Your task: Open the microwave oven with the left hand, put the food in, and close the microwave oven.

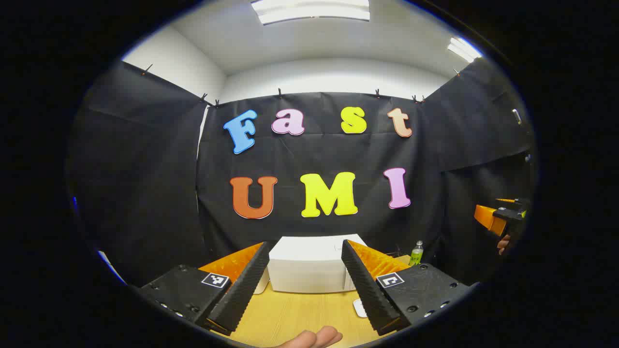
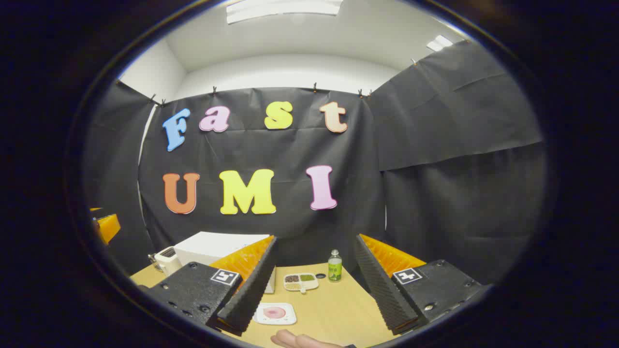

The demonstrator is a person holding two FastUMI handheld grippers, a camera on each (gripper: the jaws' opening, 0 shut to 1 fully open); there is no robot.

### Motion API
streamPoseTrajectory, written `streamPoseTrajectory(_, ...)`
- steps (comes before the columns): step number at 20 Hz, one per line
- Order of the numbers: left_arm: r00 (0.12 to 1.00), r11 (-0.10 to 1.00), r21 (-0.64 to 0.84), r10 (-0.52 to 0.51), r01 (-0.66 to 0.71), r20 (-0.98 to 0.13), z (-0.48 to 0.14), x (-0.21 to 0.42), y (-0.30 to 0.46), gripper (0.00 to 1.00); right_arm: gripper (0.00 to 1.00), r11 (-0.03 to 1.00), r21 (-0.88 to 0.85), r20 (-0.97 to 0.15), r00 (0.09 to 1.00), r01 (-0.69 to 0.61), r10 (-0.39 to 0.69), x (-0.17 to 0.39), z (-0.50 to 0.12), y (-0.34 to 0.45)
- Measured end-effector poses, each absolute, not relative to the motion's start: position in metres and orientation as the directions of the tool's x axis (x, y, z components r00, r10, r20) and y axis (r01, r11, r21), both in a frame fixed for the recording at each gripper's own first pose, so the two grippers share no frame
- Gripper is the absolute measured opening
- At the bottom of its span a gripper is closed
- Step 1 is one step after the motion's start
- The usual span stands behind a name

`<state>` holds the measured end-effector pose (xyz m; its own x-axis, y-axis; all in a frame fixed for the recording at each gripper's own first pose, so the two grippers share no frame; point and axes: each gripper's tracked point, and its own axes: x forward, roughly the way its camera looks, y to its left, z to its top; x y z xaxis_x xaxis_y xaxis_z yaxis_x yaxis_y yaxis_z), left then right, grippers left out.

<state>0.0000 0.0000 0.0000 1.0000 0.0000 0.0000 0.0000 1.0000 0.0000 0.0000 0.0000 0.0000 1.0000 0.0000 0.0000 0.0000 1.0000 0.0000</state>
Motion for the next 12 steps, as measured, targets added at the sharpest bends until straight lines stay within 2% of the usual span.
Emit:
streamPoseTrajectory(1,1.000,1.000,-0.008,0.002,-0.002,0.001,0.000,0.000,0.001,0.94,0.92,1.000,-0.002,0.002,1.000,0.002,-0.002,-0.003,0.000,-0.004)
streamPoseTrajectory(2,1.000,1.000,-0.010,-0.003,0.003,-0.004,0.000,0.000,0.000,0.94,1.00,1.000,-0.003,0.007,1.000,0.005,-0.005,-0.004,0.002,-0.007)
streamPoseTrajectory(3,1.000,1.000,-0.011,-0.008,0.008,-0.011,-0.002,-0.001,-0.001,0.94,0.92,1.000,-0.003,0.009,1.000,0.004,-0.004,-0.007,0.004,-0.008)
streamPoseTrajectory(4,1.000,1.000,-0.016,-0.003,0.002,-0.010,-0.002,-0.001,0.001,0.94,0.92,1.000,-0.008,0.012,1.000,0.002,-0.002,-0.010,0.006,-0.009)
streamPoseTrajectory(5,1.000,1.000,-0.023,0.004,-0.004,-0.008,-0.002,-0.001,0.006,0.94,1.00,1.000,-0.014,0.014,1.000,-0.001,0.001,-0.013,0.006,-0.008)
streamPoseTrajectory(6,1.000,1.000,-0.029,0.005,-0.005,-0.010,-0.002,-0.001,0.008,0.94,0.92,1.000,-0.019,0.022,1.000,-0.006,0.007,-0.014,0.010,-0.006)
streamPoseTrajectory(12,1.000,1.000,-0.019,0.012,-0.012,0.008,-0.007,-0.002,0.018,0.94,0.92,0.999,-0.028,0.068,0.997,-0.039,0.041,-0.024,0.015,0.003)
